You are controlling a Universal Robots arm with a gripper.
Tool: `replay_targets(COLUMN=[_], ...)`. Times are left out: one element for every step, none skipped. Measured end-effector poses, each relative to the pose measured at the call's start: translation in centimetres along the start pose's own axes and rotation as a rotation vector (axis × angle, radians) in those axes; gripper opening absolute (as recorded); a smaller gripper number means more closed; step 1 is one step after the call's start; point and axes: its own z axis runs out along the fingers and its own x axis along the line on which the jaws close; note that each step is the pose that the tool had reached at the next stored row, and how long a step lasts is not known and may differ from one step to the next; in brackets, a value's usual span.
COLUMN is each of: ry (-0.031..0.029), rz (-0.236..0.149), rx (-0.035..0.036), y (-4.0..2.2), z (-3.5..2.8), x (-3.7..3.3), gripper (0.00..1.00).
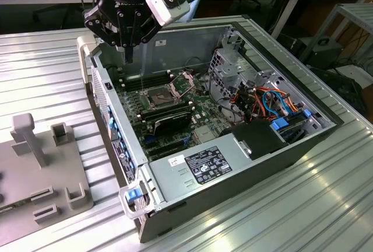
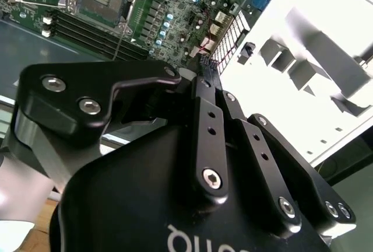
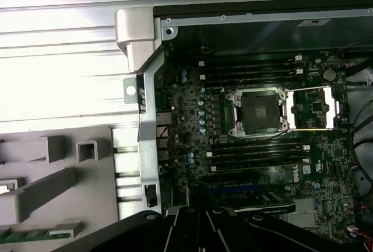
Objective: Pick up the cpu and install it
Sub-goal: 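Reach for the cpu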
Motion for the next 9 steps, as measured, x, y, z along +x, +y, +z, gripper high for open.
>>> replay_targets(ry=[0.0000, 0.0000, 0.0000, 0.0000, 0.0000, 0.0000, 0.0000, 0.0000, 0.0000], rz=[0.000, 0.000, 0.000, 0.000, 0.000, 0.000, 0.000, 0.000, 0.000], rx=[0.0000, 0.0000, 0.0000, 0.0000, 0.0000, 0.0000, 0.0000, 0.0001, 0.0001], y=[-0.01, -0.02, -0.02, -0.03, -0.04, -0.05, -0.05, -0.06, -0.07], z=[0.00, -0.01, -0.01, -0.01, -0.01, -0.02, -0.02, -0.02, -0.02], x=[0.09, 0.24, 0.32, 0.40, 0.50, 0.60, 0.69, 0.79, 0.88], gripper=[0.11, 0.11, 0.11, 0.11, 0.11, 0.11, 0.11, 0.11, 0.11])
